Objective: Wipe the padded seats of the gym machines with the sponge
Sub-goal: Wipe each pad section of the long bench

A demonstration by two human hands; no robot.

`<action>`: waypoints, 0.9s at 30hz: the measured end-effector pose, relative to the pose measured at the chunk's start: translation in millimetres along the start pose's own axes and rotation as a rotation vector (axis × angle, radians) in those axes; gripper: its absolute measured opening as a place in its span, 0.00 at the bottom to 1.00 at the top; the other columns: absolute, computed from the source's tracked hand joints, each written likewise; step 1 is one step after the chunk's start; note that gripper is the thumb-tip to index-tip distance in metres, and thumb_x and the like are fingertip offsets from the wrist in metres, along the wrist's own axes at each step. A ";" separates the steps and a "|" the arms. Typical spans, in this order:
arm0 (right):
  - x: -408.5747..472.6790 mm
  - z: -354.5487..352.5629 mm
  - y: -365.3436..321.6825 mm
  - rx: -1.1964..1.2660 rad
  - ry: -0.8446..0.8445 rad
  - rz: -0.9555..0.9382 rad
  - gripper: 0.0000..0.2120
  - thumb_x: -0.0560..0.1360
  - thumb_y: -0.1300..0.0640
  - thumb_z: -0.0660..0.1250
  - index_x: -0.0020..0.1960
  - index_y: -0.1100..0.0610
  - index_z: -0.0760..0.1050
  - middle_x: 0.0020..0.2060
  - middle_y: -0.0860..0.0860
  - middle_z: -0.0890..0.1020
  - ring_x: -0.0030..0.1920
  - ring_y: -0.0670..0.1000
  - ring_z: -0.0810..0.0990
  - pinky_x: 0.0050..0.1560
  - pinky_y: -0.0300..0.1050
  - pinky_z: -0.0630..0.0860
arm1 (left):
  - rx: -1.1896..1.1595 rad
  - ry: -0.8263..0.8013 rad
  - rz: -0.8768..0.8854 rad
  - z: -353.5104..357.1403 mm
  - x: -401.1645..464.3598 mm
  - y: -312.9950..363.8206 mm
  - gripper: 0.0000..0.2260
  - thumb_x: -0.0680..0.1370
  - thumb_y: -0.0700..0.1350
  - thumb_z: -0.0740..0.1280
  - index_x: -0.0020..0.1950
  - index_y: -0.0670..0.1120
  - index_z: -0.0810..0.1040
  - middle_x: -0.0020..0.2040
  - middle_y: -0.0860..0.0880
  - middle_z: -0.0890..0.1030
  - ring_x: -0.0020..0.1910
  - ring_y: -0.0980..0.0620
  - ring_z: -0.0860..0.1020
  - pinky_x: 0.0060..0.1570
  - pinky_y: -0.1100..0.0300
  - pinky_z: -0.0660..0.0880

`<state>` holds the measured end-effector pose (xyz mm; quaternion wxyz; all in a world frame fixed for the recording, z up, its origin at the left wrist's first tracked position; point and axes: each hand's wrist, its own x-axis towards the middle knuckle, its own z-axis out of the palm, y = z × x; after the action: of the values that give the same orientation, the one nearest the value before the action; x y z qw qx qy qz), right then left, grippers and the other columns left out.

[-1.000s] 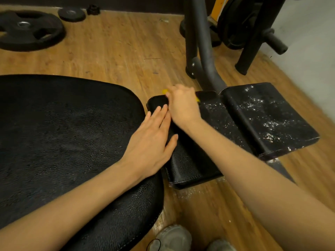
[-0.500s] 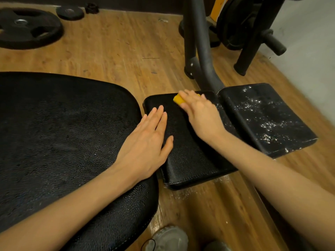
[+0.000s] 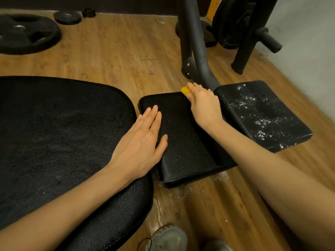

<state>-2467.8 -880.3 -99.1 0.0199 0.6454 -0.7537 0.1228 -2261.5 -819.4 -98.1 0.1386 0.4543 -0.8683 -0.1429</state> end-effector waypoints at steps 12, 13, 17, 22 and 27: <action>-7.2 -7.8 3.3 0.020 -0.012 0.025 0.18 0.83 0.58 0.56 0.72 0.57 0.66 0.68 0.56 0.73 0.65 0.60 0.73 0.61 0.54 0.70 | -0.008 0.001 -0.004 0.5 0.4 0.1 0.29 0.83 0.55 0.52 0.80 0.44 0.49 0.81 0.48 0.47 0.79 0.55 0.44 0.74 0.65 0.41; -12.1 -9.8 -2.0 0.013 -0.011 0.029 0.17 0.83 0.59 0.56 0.71 0.57 0.67 0.67 0.56 0.73 0.65 0.59 0.73 0.60 0.54 0.71 | -0.008 0.000 -0.003 0.5 0.8 -0.1 0.29 0.83 0.55 0.52 0.80 0.44 0.50 0.81 0.48 0.47 0.79 0.55 0.44 0.74 0.65 0.40; -94.0 -11.1 -28.0 0.136 -0.014 -0.219 0.22 0.80 0.60 0.61 0.74 0.56 0.65 0.71 0.56 0.70 0.71 0.57 0.68 0.71 0.52 0.64 | 0.002 0.002 0.001 2.1 1.3 -1.2 0.29 0.83 0.55 0.52 0.80 0.45 0.50 0.81 0.48 0.47 0.79 0.55 0.44 0.73 0.65 0.41; -35.8 -7.6 3.3 0.266 -0.003 -0.026 0.21 0.79 0.59 0.64 0.71 0.56 0.70 0.71 0.55 0.70 0.70 0.56 0.70 0.71 0.51 0.65 | -0.014 -0.004 -0.006 0.1 0.9 0.7 0.29 0.83 0.55 0.53 0.80 0.45 0.50 0.81 0.49 0.47 0.78 0.56 0.44 0.74 0.65 0.42; -67.9 -11.3 -3.8 0.285 0.051 -0.030 0.17 0.79 0.59 0.65 0.67 0.57 0.74 0.65 0.54 0.77 0.69 0.57 0.71 0.74 0.51 0.59 | -0.010 -0.009 -0.006 1.2 1.0 0.6 0.28 0.83 0.55 0.53 0.80 0.45 0.50 0.81 0.49 0.47 0.78 0.56 0.43 0.73 0.66 0.41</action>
<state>-2454.2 -812.7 -100.3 -0.0510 0.6495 -0.7181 0.2449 -2263.0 -819.7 -98.9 0.1364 0.4558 -0.8668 -0.1496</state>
